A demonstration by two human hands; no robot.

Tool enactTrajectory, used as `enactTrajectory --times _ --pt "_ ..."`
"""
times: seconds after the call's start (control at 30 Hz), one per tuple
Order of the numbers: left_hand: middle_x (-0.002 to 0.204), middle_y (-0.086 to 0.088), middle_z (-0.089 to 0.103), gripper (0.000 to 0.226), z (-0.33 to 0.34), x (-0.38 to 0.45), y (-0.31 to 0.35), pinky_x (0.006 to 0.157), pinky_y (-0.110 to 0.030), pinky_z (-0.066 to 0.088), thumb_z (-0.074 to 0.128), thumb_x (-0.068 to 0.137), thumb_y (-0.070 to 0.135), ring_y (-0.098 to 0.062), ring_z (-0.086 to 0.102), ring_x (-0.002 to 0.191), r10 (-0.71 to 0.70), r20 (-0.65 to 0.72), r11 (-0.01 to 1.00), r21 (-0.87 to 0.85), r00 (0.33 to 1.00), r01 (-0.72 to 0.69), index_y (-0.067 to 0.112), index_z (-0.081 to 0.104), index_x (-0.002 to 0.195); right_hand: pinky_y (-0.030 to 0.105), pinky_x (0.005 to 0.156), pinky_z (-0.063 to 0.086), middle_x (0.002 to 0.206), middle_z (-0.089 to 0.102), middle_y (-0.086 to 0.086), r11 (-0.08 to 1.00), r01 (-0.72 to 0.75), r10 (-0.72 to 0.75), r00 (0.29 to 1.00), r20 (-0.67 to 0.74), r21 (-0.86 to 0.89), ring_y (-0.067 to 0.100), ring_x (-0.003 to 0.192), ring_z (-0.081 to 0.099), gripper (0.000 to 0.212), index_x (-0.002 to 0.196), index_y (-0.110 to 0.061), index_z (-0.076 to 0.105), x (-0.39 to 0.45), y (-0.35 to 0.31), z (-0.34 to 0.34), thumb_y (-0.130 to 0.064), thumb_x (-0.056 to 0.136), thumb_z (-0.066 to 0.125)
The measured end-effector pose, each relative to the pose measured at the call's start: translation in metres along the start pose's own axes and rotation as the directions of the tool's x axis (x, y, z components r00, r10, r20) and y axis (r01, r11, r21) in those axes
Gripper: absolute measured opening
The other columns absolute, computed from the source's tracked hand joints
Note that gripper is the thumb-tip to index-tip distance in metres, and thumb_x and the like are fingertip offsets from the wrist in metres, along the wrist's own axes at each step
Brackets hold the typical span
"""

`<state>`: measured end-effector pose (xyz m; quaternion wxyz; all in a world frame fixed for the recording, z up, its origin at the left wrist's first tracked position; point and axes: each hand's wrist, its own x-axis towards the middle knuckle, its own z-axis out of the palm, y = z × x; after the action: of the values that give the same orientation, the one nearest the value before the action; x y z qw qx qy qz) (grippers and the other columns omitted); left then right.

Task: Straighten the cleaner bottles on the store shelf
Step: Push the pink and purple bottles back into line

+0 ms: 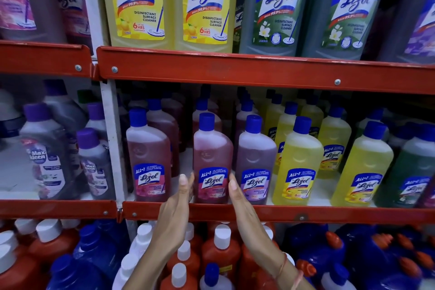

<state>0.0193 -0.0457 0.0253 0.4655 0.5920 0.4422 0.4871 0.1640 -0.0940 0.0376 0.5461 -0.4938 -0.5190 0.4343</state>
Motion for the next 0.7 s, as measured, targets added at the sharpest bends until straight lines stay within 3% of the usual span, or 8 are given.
enactTrajectory --times 0.13,0.2,0.27,0.37,0.43,0.5,0.6,0.7 --pt "0.137 0.002 0.061 0.103 0.0 -0.001 -0.001 0.118 -0.048 0.031 0.014 0.054 0.101 -0.017 0.051 0.132 0.009 -0.027 1.0 0.017 1.0 -0.009 0.046 0.05 0.133 0.029 0.119 0.025 0.14 0.039 -0.033 1.0 0.004 -0.004 1.0 0.004 -0.003 -0.008 0.133 0.036 0.108 0.15 -0.04 0.027 0.003 0.0 0.001 -0.092 0.057 0.044" --pt "0.137 0.002 0.061 0.103 0.0 -0.001 0.001 0.118 -0.049 0.031 0.015 0.053 0.101 -0.018 0.051 0.132 0.007 -0.035 1.0 0.0 0.999 -0.007 0.047 0.05 0.133 0.03 0.119 0.027 0.13 0.042 -0.039 1.0 0.005 -0.005 1.0 0.001 0.001 -0.011 0.129 0.039 0.113 0.148 -0.043 0.03 0.005 0.001 0.0 -0.096 0.05 0.046" --pt "0.137 0.002 0.061 0.093 0.001 -0.002 0.003 0.118 -0.05 0.03 0.015 0.054 0.101 -0.019 0.051 0.132 0.002 -0.032 1.0 -0.003 0.999 -0.002 0.054 0.051 0.126 0.03 0.118 0.027 0.132 0.043 -0.039 1.0 0.008 -0.008 1.0 -0.004 -0.01 -0.012 0.128 0.039 0.11 0.147 -0.044 0.032 0.007 0.003 -0.001 -0.096 0.051 0.045" --pt "0.121 0.004 0.067 0.07 0.001 -0.002 0.003 0.115 -0.049 0.034 0.016 0.057 0.099 -0.02 0.055 0.126 -0.012 -0.075 1.0 -0.014 0.997 0.011 0.062 0.056 0.101 0.035 0.12 0.028 0.145 0.047 -0.026 0.999 0.044 -0.044 0.999 -0.014 -0.028 -0.006 0.136 0.04 0.084 0.143 -0.044 0.042 0.009 0.008 -0.006 -0.086 0.071 0.045" --pt "0.112 0.007 0.067 0.068 0.004 -0.005 0.005 0.107 -0.038 0.041 0.018 0.069 0.091 -0.015 0.059 0.118 0.007 -0.128 1.0 -0.026 0.992 -0.011 0.052 0.062 0.103 0.035 0.116 0.037 0.134 0.062 -0.019 0.997 0.07 -0.072 0.994 -0.083 -0.024 -0.004 0.128 0.052 0.059 0.131 -0.038 0.058 0.006 0.007 -0.014 -0.07 0.082 0.047" --pt "0.109 0.009 0.068 0.07 0.01 -0.012 0.009 0.094 -0.026 0.043 0.02 0.082 0.074 -0.007 0.061 0.107 0.067 -0.215 0.997 -0.02 0.974 -0.072 0.033 0.066 0.113 0.035 0.106 0.047 0.114 0.075 -0.008 0.994 0.111 -0.108 0.969 -0.223 0.0 0.003 0.112 0.066 0.048 0.114 -0.025 0.072 0.001 0.005 -0.026 -0.055 0.085 0.048" --pt "0.1 0.007 0.071 0.059 0.023 -0.022 0.009 0.094 -0.036 0.05 0.022 0.093 0.065 -0.004 0.064 0.098 0.179 -0.359 0.982 0.011 0.916 -0.188 0.028 0.067 0.101 0.039 0.094 0.055 0.096 0.079 0.0 0.978 0.207 -0.185 0.884 -0.429 0.004 0.012 0.097 0.073 0.041 0.097 -0.015 0.076 -0.008 0.004 -0.047 -0.044 0.091 0.047" --pt "0.096 0.006 0.076 0.057 0.043 -0.02 -0.002 0.099 -0.042 0.05 0.03 0.086 0.07 -0.008 0.069 0.099 0.193 -0.285 0.976 -0.039 0.939 -0.213 0.03 0.069 0.093 0.042 0.096 0.054 0.1 0.078 -0.009 0.979 0.197 -0.201 0.846 -0.493 -0.061 0.009 0.101 0.071 0.035 0.099 -0.025 0.073 -0.009 0.015 -0.066 -0.049 0.094 0.047"
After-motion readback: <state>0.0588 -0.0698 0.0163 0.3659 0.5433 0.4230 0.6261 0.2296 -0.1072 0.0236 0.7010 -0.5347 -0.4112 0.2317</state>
